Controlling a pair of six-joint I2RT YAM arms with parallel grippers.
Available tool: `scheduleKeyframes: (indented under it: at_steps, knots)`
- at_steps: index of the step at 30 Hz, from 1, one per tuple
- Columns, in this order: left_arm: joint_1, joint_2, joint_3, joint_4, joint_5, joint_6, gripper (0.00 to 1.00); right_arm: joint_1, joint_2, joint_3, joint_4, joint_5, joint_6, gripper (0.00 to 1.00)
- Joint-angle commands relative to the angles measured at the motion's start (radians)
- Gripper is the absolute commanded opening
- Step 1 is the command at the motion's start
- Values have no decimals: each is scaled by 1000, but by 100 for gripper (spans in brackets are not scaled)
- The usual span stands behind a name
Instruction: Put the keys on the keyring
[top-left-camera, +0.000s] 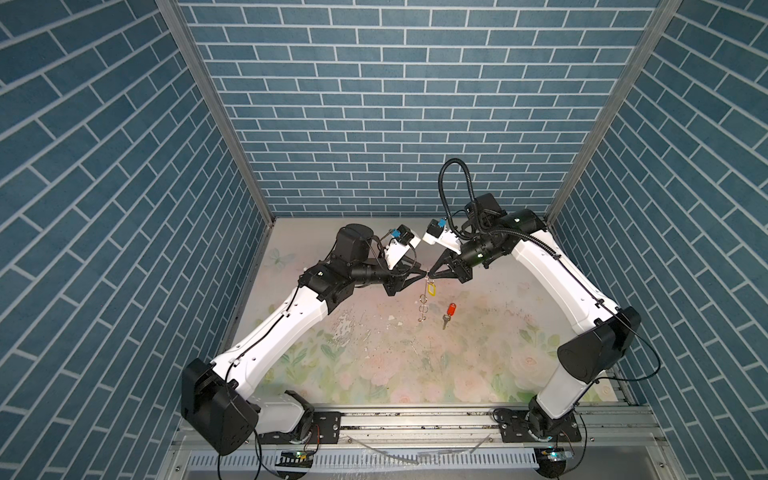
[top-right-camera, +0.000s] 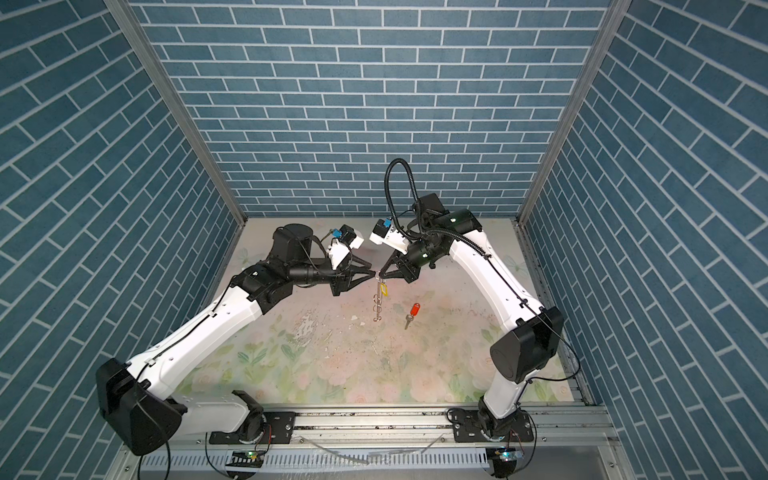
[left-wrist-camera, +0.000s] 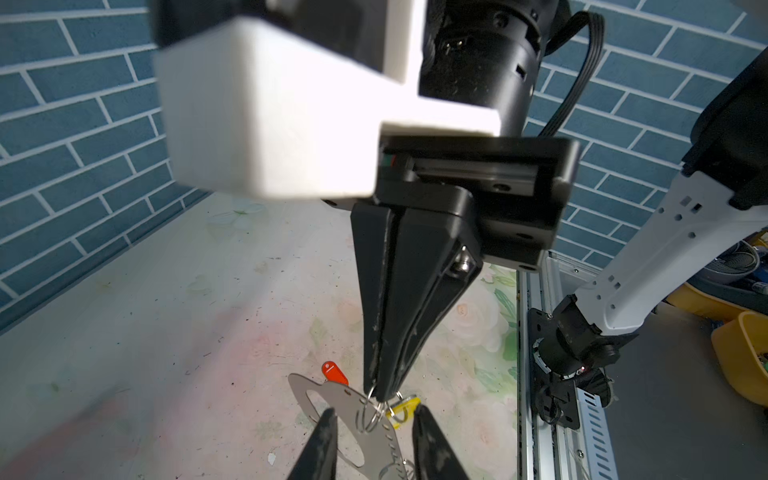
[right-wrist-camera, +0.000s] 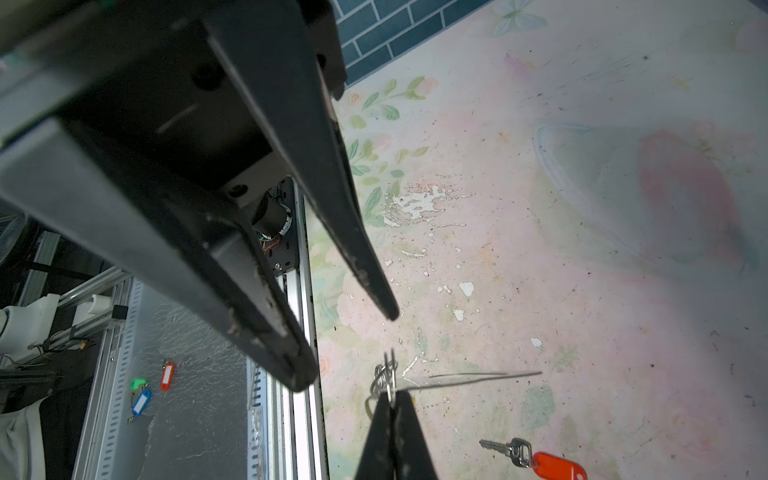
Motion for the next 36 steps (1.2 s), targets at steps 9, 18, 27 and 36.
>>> scheduleKeyframes:
  at_steps: [9,18,27,36]
  knots:
    - [-2,20,13,36,33,-13,30,4,-67,-28,42,-109,-54,0]
    - [-1,12,11,60,72,-15,21,3,-64,-29,42,-117,-60,0]
    - [-1,9,-6,88,101,-17,2,4,-70,-27,50,-136,-65,0]
    - [-2,-56,-137,315,75,-92,0,-4,-124,-89,161,-102,14,0]
